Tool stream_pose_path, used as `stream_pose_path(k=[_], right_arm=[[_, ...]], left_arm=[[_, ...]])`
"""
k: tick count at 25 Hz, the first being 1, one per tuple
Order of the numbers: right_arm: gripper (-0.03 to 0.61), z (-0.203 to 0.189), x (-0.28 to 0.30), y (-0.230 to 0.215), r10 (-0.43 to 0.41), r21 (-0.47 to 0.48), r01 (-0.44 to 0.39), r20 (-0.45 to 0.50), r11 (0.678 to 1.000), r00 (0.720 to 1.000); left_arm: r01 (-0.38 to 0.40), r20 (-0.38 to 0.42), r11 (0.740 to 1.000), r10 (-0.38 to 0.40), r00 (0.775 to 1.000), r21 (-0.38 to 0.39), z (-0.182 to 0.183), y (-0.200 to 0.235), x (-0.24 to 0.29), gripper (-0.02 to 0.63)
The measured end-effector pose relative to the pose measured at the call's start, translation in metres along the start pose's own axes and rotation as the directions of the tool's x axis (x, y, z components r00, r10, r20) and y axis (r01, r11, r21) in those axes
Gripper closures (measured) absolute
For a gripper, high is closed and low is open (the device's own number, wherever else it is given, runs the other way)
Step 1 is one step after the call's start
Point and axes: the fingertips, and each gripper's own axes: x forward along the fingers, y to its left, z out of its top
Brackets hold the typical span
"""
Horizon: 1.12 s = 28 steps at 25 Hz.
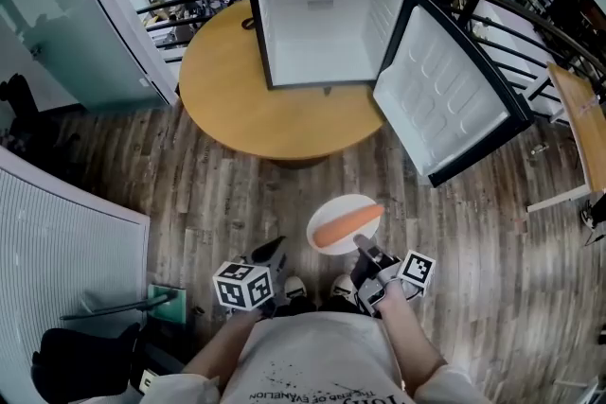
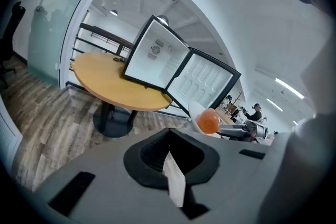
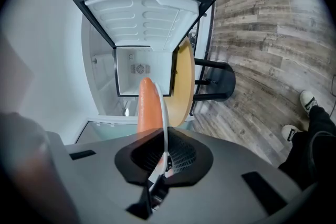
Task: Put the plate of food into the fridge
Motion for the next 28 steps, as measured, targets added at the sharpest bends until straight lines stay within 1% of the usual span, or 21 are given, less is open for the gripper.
stream_pose_path(k=[3, 7, 11, 14, 18, 21, 25, 28], right_arm=[[0.545, -0.003, 0.01, 0.01, 0.019, 0.011, -0.02, 0.028, 1.0, 0.999], [0.546, 0.002, 0.018, 0.017, 0.025, -0.007, -0.025, 0.037, 1.0, 0.999], [0.546, 0.01, 0.026, 0.016, 0.024, 0.006, -0.025, 0.049, 1.0, 0.998], [0.546, 0.024, 0.037, 0.013, 0.025, 0.017, -0.026, 0.045, 1.0, 0.999], [0.546, 0.049, 0.063, 0.013, 0.033, 0.023, -0.034, 0.04, 0.999, 0.999], [0.546, 0.077, 0.088, 0.015, 0.033, 0.024, -0.034, 0.026, 0.999, 0.999], [0.546, 0.116, 0.12, 0.028, 0.055, 0.018, -0.055, 0.004, 0.998, 0.999], [0.545, 0.145, 0.143, 0.038, 0.054, 0.012, -0.054, -0.015, 0.998, 0.998]], left_arm=[[0.01, -0.005, 1.0, -0.01, 1.0, 0.025, 0.01, 0.011, -0.003, 0.591], [0.032, 0.001, 0.999, -0.032, 0.999, 0.038, 0.025, 0.012, 0.004, 0.591], [0.056, 0.0, 0.998, -0.056, 0.998, 0.029, 0.036, 0.013, 0.018, 0.591], [0.054, 0.0, 0.998, -0.054, 0.999, 0.021, 0.042, 0.018, 0.032, 0.591], [0.042, 0.0, 0.999, -0.042, 0.999, 0.013, 0.059, 0.028, 0.058, 0.591], [0.03, 0.004, 0.999, -0.03, 1.0, 0.014, 0.079, 0.033, 0.085, 0.591], [0.018, 0.032, 1.0, -0.018, 0.999, 0.01, 0.114, 0.036, 0.125, 0.591], [0.01, 0.045, 1.0, -0.011, 0.999, 0.014, 0.145, 0.037, 0.155, 0.591]])
